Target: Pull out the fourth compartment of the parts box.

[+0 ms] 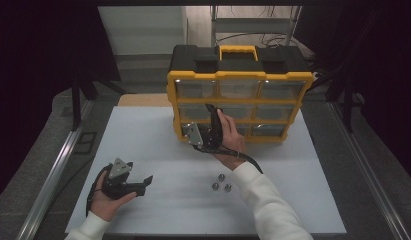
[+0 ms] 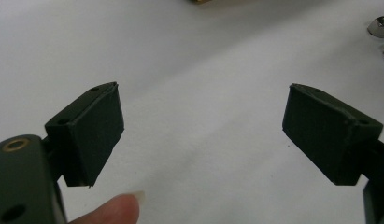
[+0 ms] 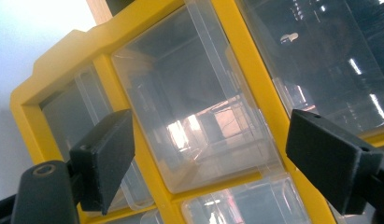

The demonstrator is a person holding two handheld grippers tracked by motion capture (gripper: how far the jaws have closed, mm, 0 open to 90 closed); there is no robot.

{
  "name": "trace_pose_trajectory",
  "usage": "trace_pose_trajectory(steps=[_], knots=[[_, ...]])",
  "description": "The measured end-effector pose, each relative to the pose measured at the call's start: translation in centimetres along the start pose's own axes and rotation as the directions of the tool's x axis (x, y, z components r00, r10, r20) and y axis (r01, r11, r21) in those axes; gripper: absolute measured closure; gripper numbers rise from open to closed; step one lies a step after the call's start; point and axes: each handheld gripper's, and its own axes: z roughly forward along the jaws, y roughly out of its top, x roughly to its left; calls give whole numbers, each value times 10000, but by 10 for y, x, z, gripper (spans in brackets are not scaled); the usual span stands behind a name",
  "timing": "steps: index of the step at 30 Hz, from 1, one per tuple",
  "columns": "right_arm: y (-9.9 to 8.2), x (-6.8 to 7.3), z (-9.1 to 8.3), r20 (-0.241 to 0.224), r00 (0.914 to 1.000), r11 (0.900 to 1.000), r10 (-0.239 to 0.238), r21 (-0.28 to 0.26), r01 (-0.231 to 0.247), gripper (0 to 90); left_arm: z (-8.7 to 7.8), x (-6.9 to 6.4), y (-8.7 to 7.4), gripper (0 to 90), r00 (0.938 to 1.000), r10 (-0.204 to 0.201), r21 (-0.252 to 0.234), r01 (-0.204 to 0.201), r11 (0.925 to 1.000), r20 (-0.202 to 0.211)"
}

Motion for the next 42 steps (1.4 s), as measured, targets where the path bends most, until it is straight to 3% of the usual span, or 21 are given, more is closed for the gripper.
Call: trace_pose_trajectory(steps=[28,35,42], knots=[[0,2,14,223,9986,9986,-476,221,471,206,0,1,-1,133,10000,11,-1,-11,10000,-5],[0,3,13,671,9927,9946,-1002,332,982,318,0,1,-1,133,10000,30,5,-30,10000,-10],[-1,4,12,1048,9881,9934,-1126,320,1098,409,0,1,-1,133,10000,42,11,-42,10000,-9]])
